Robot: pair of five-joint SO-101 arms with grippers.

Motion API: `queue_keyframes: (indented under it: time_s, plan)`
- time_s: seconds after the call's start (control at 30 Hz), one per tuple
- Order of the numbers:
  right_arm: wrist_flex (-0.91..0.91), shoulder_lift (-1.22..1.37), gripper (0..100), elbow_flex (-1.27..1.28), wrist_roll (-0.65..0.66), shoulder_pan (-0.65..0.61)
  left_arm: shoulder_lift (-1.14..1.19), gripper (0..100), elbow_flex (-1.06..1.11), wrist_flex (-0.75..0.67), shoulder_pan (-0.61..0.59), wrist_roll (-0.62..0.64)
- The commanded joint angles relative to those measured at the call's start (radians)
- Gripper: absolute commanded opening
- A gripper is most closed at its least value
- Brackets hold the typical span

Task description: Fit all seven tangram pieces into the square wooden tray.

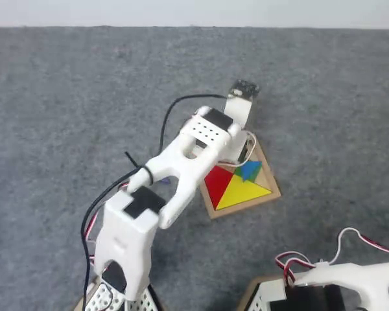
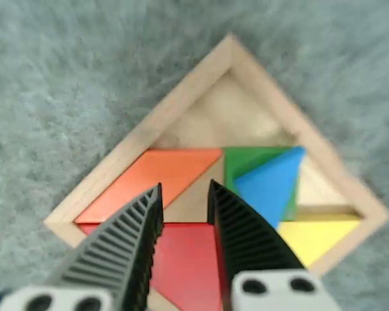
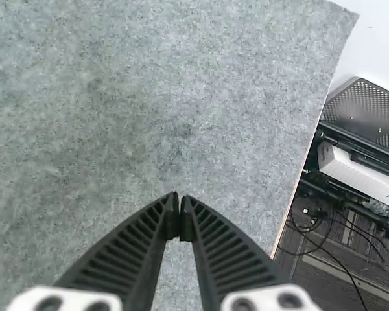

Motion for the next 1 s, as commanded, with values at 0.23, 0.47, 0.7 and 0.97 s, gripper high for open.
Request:
queue_keyframes:
  time_s: [0.23, 0.47, 0.7, 0.97]
  plan:
    - [-0.008, -0.010, 2.8, -0.052, 0.014, 0.004, 0.080, 10, -0.145, 0.021, 0.077, -0.040]
    - [-0.010, -0.010, 2.8, -0.052, 0.014, 0.004, 0.080, 10, -0.145, 0.058, 0.083, -0.040]
    - [0.019, -0.012, 2.8, -0.054, 0.015, -0.018, 0.078, 10, -0.252, 0.112, 0.081, -0.041]
    - [0.016, -0.012, 2.8, -0.054, 0.017, -0.016, 0.091, 10, -0.265, 0.114, 0.098, -0.046]
